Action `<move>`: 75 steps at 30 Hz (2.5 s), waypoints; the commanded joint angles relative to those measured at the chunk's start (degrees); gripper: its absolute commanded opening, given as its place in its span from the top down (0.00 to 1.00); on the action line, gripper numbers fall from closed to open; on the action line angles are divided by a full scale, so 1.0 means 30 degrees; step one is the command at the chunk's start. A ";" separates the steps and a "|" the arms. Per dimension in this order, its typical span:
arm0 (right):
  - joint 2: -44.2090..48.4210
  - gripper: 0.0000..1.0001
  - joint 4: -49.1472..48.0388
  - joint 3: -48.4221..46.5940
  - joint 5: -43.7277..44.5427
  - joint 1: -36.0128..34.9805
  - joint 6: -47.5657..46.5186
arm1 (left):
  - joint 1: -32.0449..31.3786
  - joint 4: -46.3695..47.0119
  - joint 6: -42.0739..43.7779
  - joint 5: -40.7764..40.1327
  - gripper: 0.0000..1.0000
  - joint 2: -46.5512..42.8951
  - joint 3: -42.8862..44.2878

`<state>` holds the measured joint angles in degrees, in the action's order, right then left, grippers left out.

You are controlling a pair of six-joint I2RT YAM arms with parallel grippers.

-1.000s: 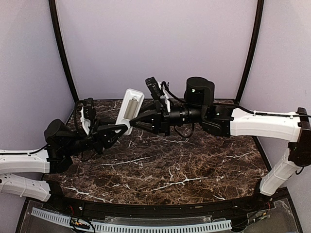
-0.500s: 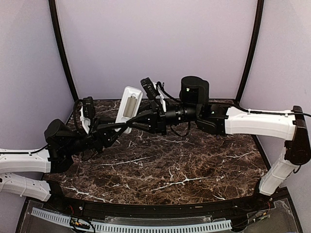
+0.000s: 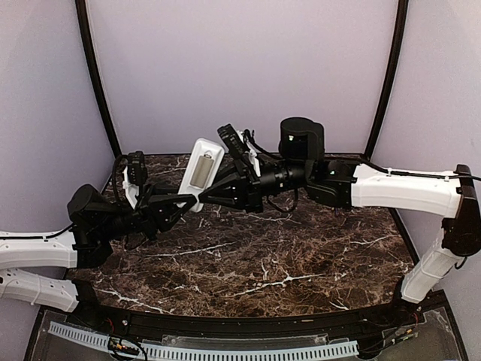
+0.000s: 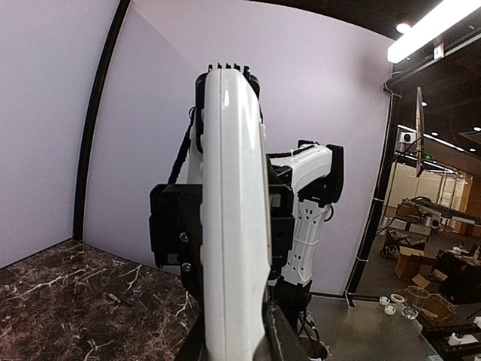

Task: Load the batteries into the remote control
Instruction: Pass from the left arm to the right, then pass from the right arm to the left

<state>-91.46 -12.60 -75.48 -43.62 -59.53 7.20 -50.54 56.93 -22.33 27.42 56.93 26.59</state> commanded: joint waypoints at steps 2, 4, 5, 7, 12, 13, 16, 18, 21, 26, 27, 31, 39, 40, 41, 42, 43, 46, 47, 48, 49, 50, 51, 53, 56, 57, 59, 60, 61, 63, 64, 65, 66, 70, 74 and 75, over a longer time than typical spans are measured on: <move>0.0249 0.97 0.0800 -0.0469 0.1069 -0.0437 -0.0032 | -0.0115 -0.1825 0.0697 -0.0236 1.00 -0.0199 0.0302; 0.0224 0.89 0.0514 -0.0466 0.1241 -0.0439 0.0317 | -0.0115 -0.1790 0.0773 -0.0256 1.00 -0.0186 0.0299; 0.0187 0.86 0.0110 -0.0385 0.1326 -0.0443 0.0576 | -0.0115 -0.1726 0.0802 -0.0283 1.00 -0.0120 0.0303; 0.0072 0.83 -0.1026 -0.0127 0.1487 -0.0454 0.1222 | -0.0115 -0.1490 0.0797 -0.0254 1.00 0.0051 0.0283; -0.0377 0.77 -0.2017 0.0127 0.1411 -0.0451 0.2118 | -0.0115 -0.0965 0.0681 -0.0037 1.00 0.0432 0.0362; -0.0405 0.75 -0.2074 0.0162 0.1428 -0.0458 0.2218 | -0.0115 -0.0932 0.0662 0.0006 1.00 0.0455 0.0387; -0.0436 0.74 -0.2591 0.0370 0.1393 -0.0433 0.2597 | -0.0115 -0.0844 0.0711 0.0060 1.00 0.0527 0.0376; -0.0423 0.81 -0.2915 0.0482 0.1355 -0.0464 0.2799 | -0.0115 -0.0841 0.0800 0.0235 1.00 0.0542 0.0411; -0.0447 0.91 -0.2951 0.0499 0.1243 -0.0463 0.2807 | -0.0115 -0.0603 0.0708 0.0161 1.00 0.0564 0.0380; -0.0357 1.00 -0.1977 0.0344 0.1051 -0.0465 0.2387 | -0.0115 -0.0730 0.0423 0.0197 1.00 0.0607 0.0534; -0.0274 1.00 -0.1611 0.0236 0.1009 -0.0468 0.2197 | -0.0115 -0.1260 0.0358 0.0187 1.00 0.0627 0.0626; 0.0199 1.00 0.1007 -0.0676 0.1036 -0.0465 0.0791 | -0.0115 -0.3446 0.0158 -0.0108 0.86 0.0713 0.1337; 0.0951 1.00 0.6538 -0.2083 0.2495 -0.0484 -0.1975 | -0.0099 -0.7957 0.3296 0.0877 0.40 -0.0072 0.2587; 0.1043 1.00 0.6818 -0.2096 0.2523 -0.0489 -0.2054 | -0.0089 -0.8523 0.3538 0.0908 0.40 -0.0134 0.2789; 0.1150 1.00 0.7070 -0.2086 0.2512 -0.0489 -0.2160 | -0.0087 -0.8725 0.3822 0.0967 0.40 -0.0159 0.2949; 0.1207 1.00 0.7353 -0.2147 0.2499 -0.0468 -0.2261 | -0.0086 -0.9023 0.3933 0.1011 0.41 -0.0165 0.3034; 0.1258 1.00 0.7689 -0.2232 0.2509 -0.0465 -0.2281 | -0.0086 -0.9136 0.4089 0.1176 0.42 -0.0166 0.3245; 0.1336 1.00 0.8807 -0.2636 0.2639 -0.0475 -0.3183 | -0.0087 -0.9711 0.4294 0.1642 0.50 -0.0099 0.3664; 0.1344 1.00 0.8951 -0.2692 0.2581 -0.0488 -0.3278 | -0.0101 -0.9832 0.4385 0.1825 0.53 -0.0060 0.3819; 0.1378 1.00 0.8994 -0.2725 0.2468 -0.0467 -0.3327 | -0.0104 -1.0024 0.4405 0.1879 0.58 0.0006 0.3880; 0.1415 1.00 0.8934 -0.2711 0.2333 -0.0468 -0.3311 | -0.0095 -1.0105 0.4464 0.1979 0.61 0.0037 0.3939; 0.1416 1.00 0.8882 -0.2702 0.2235 -0.0472 -0.3287 | -0.0110 -1.0232 0.4488 0.2030 0.65 0.0096 0.3954; 0.1464 1.00 0.8825 -0.2701 0.2208 -0.0462 -0.3259 | -0.0106 -1.0282 0.4521 0.2112 0.66 0.0126 0.3965; 0.1476 1.00 0.8628 -0.2624 0.2240 -0.0461 -0.3200 | -0.0110 -1.0305 0.4459 0.2323 0.67 0.0221 0.3969; 0.1526 1.00 0.8093 -0.2367 0.2156 -0.0490 -0.3052 | -0.0087 -1.0215 0.4412 0.2750 0.62 0.0324 0.3905; 0.1554 1.00 0.7924 -0.2289 0.2107 -0.0464 -0.3006 | -0.0086 -1.0164 0.4404 0.2738 0.60 0.0313 0.3792; 0.1623 1.00 0.7720 -0.2192 0.2060 -0.0462 -0.2965 | -0.0086 -1.0077 0.4415 0.2610 0.55 0.0193 0.3584; 0.1643 1.00 0.7639 -0.2161 0.2033 -0.0486 -0.2958 | -0.0086 -1.0059 0.4393 0.2543 0.52 0.0143 0.3499; 0.1660 1.00 0.7574 -0.2146 0.2004 -0.0467 -0.2957 | -0.0086 -1.0052 0.4380 0.2546 0.51 0.0149 0.3485; 0.1647 1.00 0.7469 -0.2122 0.1916 -0.0471 -0.2954 | -0.0086 -0.9950 0.4265 0.2659 0.53 0.0256 0.3462; 0.1632 1.00 0.7440 -0.2108 0.1890 -0.0462 -0.2960 | -0.0086 -0.9907 0.4194 0.2731 0.56 0.0279 0.3483; 0.1630 1.00 0.7410 -0.2073 0.1883 -0.0486 -0.2958 | -0.0086 -0.9802 0.4148 0.2743 0.64 0.0333 0.3506; 0.1651 1.00 0.7381 -0.2058 0.1857 -0.0478 -0.2972 | -0.0086 -0.9745 0.4092 0.2730 0.66 0.0376 0.3524; 0.1661 1.00 0.7191 -0.1925 0.1836 -0.0489 -0.2961 | -0.0100 -0.9422 0.3999 0.2999 0.81 0.0579 0.3642; 0.1622 1.00 0.6994 -0.1802 0.1969 -0.0478 -0.2943 | -0.0086 -0.9081 0.4044 0.2927 1.00 0.0715 0.3652; 0.1643 1.00 0.6968 -0.1786 0.2298 -0.0477 -0.2930 | -0.0086 -0.8960 0.3985 0.2768 1.00 0.0699 0.3568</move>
<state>-87.83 11.99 -81.34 -38.79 -60.73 -2.52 -50.76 28.67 -10.68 36.97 58.52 37.47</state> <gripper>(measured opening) 0.158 0.211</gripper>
